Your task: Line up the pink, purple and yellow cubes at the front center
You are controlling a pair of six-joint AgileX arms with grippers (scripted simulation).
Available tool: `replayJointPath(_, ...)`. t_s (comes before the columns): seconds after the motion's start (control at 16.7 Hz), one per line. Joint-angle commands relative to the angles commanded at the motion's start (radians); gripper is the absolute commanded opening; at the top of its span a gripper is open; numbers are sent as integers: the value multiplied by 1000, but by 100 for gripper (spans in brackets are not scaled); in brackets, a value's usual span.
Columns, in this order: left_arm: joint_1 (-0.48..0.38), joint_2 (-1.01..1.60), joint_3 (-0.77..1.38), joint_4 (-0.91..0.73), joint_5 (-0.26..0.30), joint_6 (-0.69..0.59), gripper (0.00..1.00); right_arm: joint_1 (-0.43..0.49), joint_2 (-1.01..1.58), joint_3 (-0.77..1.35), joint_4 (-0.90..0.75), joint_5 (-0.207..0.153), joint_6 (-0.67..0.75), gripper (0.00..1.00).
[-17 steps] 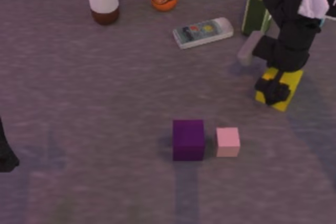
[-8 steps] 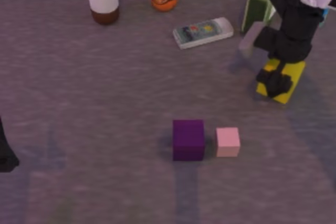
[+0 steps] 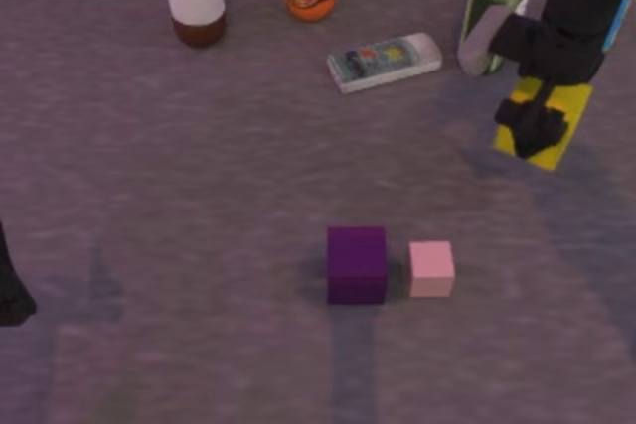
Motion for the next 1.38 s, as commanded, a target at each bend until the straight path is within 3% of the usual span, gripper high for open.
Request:
replayJointPath(0.18,0,0,0,0,0,0,100,7,13,12,-7,0,3,0)
replayJointPath(0.36,0,0,0,0,0,0,100,88,74,113,-66,1,13,0)
replayJointPath(1.02,0,0,0,0,0,0,100,599,414,841,-420,4,95,0)
replayJointPath(1.38,0,0,0,0,0,0,100,648,440,895,-450,5,104,0)
